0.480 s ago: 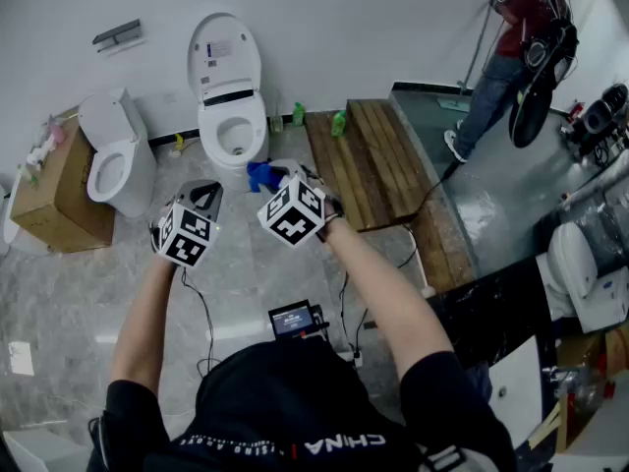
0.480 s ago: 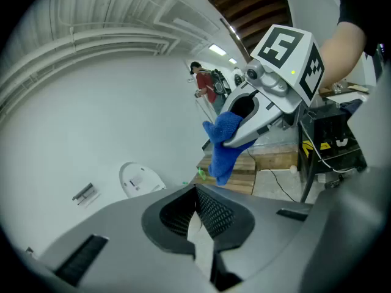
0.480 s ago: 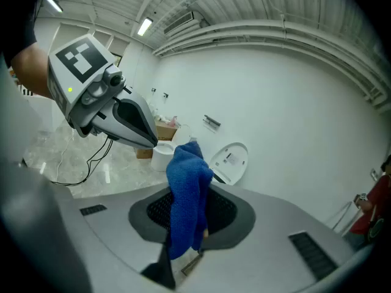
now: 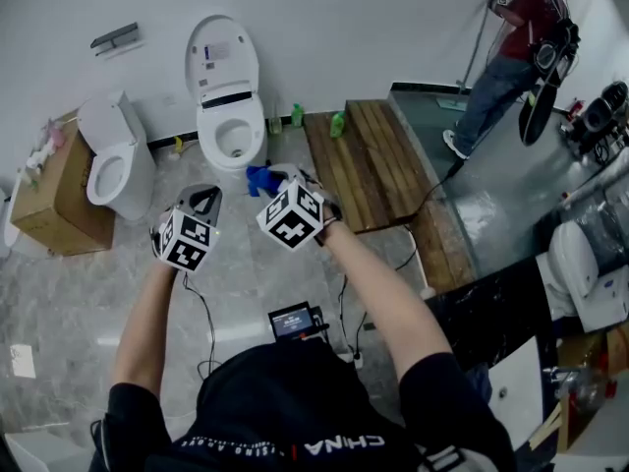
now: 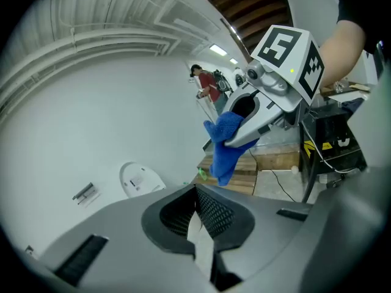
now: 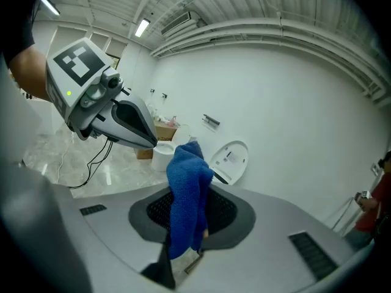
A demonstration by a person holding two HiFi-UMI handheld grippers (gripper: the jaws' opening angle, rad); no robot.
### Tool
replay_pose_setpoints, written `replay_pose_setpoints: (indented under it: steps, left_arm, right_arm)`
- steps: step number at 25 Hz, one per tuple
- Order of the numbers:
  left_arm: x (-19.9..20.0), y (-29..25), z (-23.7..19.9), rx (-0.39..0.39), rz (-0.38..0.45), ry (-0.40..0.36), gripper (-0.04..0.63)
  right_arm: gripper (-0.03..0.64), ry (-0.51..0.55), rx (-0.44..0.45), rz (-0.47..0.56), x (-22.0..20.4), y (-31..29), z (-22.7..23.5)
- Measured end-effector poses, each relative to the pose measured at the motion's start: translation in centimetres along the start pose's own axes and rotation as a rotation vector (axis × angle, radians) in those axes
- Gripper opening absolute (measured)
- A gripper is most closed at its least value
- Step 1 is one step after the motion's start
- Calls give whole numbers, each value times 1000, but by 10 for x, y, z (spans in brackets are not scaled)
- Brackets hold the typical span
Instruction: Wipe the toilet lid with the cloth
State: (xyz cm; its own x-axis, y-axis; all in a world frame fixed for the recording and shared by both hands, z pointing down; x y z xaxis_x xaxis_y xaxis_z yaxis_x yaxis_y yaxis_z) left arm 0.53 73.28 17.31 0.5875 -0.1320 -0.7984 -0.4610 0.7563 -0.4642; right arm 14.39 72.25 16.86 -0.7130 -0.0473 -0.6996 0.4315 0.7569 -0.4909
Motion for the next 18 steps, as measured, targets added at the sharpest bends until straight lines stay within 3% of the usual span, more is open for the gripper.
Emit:
replay_pose_setpoints:
  steps: [18]
  left_arm:
    - [-1, -22, 10, 6, -44, 13, 12]
  right_arm:
    - [89, -30, 49, -6, -30, -6, 13]
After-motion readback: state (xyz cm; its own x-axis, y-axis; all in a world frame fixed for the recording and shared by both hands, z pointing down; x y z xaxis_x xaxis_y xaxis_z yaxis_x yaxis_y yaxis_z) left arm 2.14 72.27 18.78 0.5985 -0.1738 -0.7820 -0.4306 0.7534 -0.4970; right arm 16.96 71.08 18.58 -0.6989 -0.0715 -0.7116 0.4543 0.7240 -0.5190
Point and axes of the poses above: the fingertips, and each gripper's own axes: y backward along the fingers, z to its right, x out of its top, the point moved 6 cm from there along y, backward along the fingers, and after that the axes turned 7 degrees about y, right-handed, at the moved point
